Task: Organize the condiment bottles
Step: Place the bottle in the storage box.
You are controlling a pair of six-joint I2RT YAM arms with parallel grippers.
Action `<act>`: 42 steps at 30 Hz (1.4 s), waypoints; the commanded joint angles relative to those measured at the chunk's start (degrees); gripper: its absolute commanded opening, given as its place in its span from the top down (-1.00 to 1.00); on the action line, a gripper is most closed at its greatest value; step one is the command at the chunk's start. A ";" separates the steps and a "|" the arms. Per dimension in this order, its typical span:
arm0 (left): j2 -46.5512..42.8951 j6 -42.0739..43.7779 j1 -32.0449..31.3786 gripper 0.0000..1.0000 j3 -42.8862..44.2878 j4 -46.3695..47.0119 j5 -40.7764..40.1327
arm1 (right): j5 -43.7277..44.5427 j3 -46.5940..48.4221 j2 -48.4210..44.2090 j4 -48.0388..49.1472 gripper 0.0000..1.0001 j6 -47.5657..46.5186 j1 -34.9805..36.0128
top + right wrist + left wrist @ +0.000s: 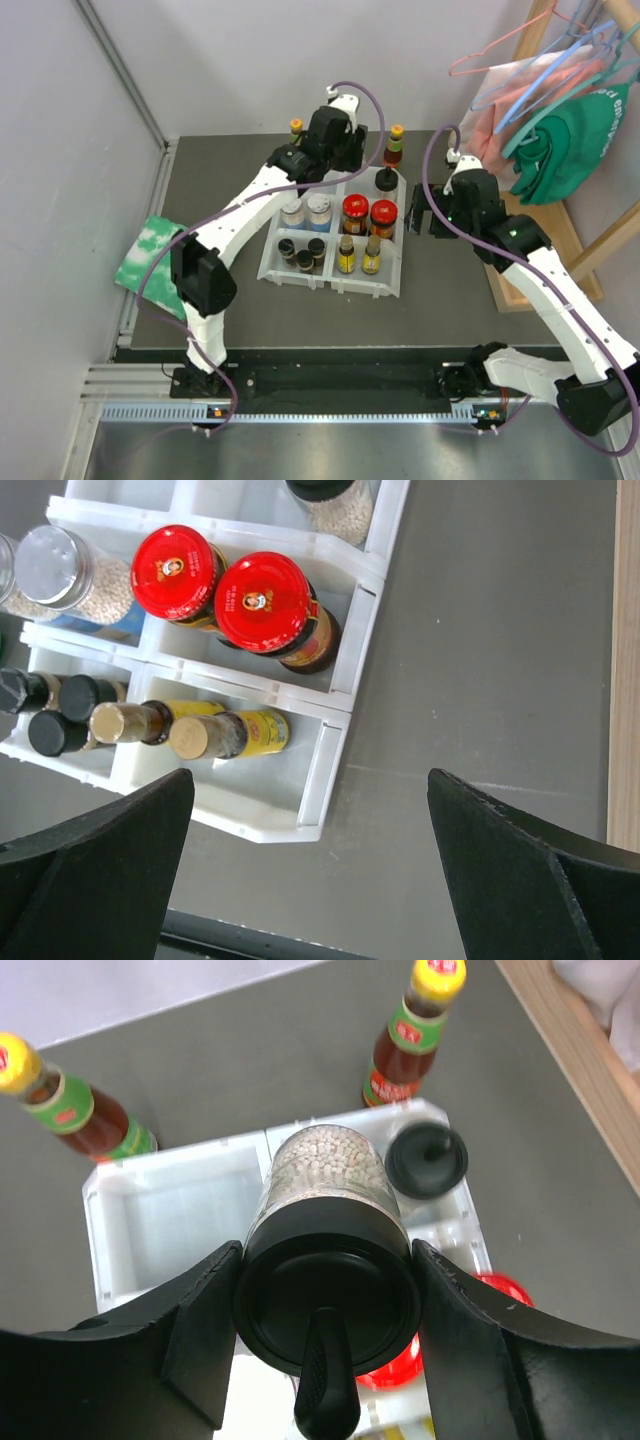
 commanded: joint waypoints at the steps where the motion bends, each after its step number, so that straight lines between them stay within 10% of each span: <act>1: 3.34 0.28 1.08 1.00 7.40 8.54 3.71 | 0.67 -0.31 -0.91 0.40 -0.98 0.35 0.44; 26: 21.37 4.67 4.77 0.97 16.99 -0.69 7.68 | 1.02 -1.10 0.05 1.01 -0.97 0.44 0.44; 42: 26.82 8.28 4.69 0.53 19.89 -0.08 5.75 | 1.11 -1.45 1.54 1.28 -0.97 0.44 0.44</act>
